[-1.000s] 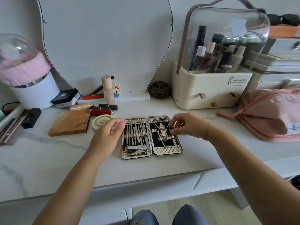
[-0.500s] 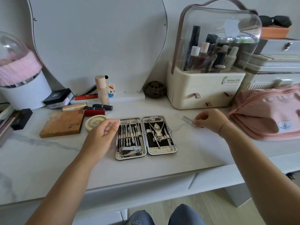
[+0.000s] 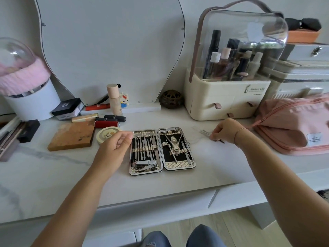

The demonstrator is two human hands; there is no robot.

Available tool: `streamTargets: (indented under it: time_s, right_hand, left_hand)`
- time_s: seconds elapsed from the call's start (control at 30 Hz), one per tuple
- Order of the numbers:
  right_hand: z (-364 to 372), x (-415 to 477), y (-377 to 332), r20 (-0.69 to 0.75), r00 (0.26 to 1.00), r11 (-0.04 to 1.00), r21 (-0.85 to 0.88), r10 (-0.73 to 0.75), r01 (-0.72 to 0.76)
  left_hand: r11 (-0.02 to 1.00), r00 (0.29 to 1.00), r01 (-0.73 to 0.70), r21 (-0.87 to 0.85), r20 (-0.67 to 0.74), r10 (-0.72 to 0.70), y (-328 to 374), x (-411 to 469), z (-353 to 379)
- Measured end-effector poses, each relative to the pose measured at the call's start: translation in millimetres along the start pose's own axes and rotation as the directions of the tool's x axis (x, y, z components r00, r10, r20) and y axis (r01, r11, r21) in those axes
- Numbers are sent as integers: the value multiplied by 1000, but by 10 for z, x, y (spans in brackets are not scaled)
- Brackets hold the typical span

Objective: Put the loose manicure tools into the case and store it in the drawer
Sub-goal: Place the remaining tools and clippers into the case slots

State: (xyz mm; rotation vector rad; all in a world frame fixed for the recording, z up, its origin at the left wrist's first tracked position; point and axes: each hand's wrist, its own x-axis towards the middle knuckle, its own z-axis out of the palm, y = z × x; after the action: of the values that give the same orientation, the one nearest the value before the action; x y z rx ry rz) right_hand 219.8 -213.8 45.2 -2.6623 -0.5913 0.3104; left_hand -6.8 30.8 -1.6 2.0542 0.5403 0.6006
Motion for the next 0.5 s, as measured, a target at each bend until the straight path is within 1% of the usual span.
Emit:
streamTargets:
  time_s: [0.07, 0.1, 0.13, 0.17, 0.2, 0.23, 0.27, 0.33, 0.37, 0.43, 0.5]
  right_hand:
    - [18, -9, -3, -69, 997, 998, 51, -30, 33]
    - [29, -17, -14, -112, 992, 990, 124, -55, 69]
    - [37, -36, -50, -132, 987, 966, 232, -87, 116]
    - [52, -62, -103, -126, 985, 917, 368, -115, 154]
    - [72, -90, -165, -87, 987, 842, 515, -135, 160]
    - [98, -116, -232, -23, 988, 763, 632, -155, 135]
    - [136, -133, -297, 48, 983, 704, 704, -177, 93]
    - [235, -160, -419, 189, 956, 641, 768, -226, -1]
    - [287, -162, -463, 235, 943, 636, 771, -235, -34]
    - [363, -160, -524, 263, 940, 638, 767, -217, -68]
    - [395, -137, -550, 239, 953, 658, 751, -186, -60]
  left_hand:
    - [1000, 1000, 2, -2, -3, -2, 3, -3, -2]
    - [1000, 1000, 2, 2, -2, -2, 4, -2, 0]
    - [1000, 1000, 1, 5, -2, -1, 5, 0, -1]
    - [1000, 1000, 1, 8, -1, -1, 2, 1, -2]
    - [1000, 1000, 2, 11, 1, -2, 4, 2, -1]
    - [1000, 1000, 5, 12, 2, -5, 2, 2, 0]
    - [1000, 1000, 7, 11, -1, -7, 4, -1, 0]
    - [1000, 1000, 8, 14, -5, -8, 4, -4, -3]
    - [1000, 1000, 9, 18, -6, -9, 2, -4, -2]
    - [1000, 1000, 7, 22, -7, -7, -1, -1, -1]
    - [1000, 1000, 10, 21, -7, -10, -11, 7, -3]
